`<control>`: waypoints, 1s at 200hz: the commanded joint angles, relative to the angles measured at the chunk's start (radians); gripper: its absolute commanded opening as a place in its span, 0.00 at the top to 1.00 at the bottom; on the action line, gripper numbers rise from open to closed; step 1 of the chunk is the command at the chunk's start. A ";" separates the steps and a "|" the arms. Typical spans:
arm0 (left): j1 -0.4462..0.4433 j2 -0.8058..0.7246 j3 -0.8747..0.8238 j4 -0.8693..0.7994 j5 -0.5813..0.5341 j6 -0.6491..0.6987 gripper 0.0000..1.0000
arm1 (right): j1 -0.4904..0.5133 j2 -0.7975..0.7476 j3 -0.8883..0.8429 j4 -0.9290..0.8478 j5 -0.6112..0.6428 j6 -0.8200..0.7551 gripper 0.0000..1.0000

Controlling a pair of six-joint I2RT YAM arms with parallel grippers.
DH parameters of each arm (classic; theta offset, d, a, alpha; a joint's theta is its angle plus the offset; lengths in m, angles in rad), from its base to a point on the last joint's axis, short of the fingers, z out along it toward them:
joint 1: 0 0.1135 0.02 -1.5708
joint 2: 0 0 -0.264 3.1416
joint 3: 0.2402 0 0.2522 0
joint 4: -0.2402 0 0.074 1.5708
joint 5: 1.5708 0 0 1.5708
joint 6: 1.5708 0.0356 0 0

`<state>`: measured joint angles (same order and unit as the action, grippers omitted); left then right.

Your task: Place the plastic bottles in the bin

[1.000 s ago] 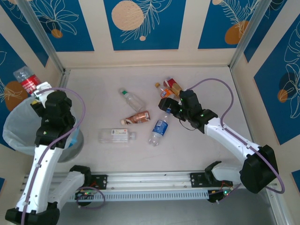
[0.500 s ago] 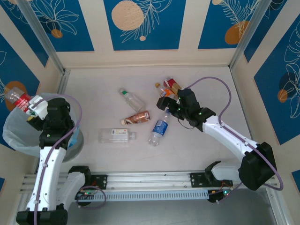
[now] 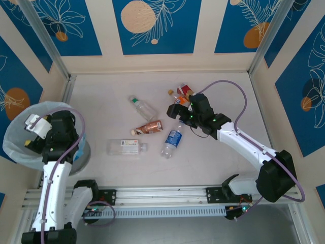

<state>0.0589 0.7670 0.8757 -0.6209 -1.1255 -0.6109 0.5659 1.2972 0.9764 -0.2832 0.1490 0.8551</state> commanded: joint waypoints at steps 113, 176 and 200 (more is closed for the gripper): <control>0.015 0.001 0.167 -0.038 0.413 0.069 0.01 | 0.013 0.003 -0.011 -0.168 0.156 0.070 0.01; 0.013 0.015 0.236 -0.047 0.794 0.116 0.01 | 0.015 -0.001 -0.062 -0.143 0.225 0.113 0.03; 0.013 0.031 0.272 -0.032 0.983 0.139 0.01 | 0.017 0.010 -0.068 -0.137 0.235 0.109 0.05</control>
<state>0.0616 0.7887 1.0973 -0.6724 -0.3901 -0.5148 0.5716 1.2984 0.9215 -0.4309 0.3416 0.9466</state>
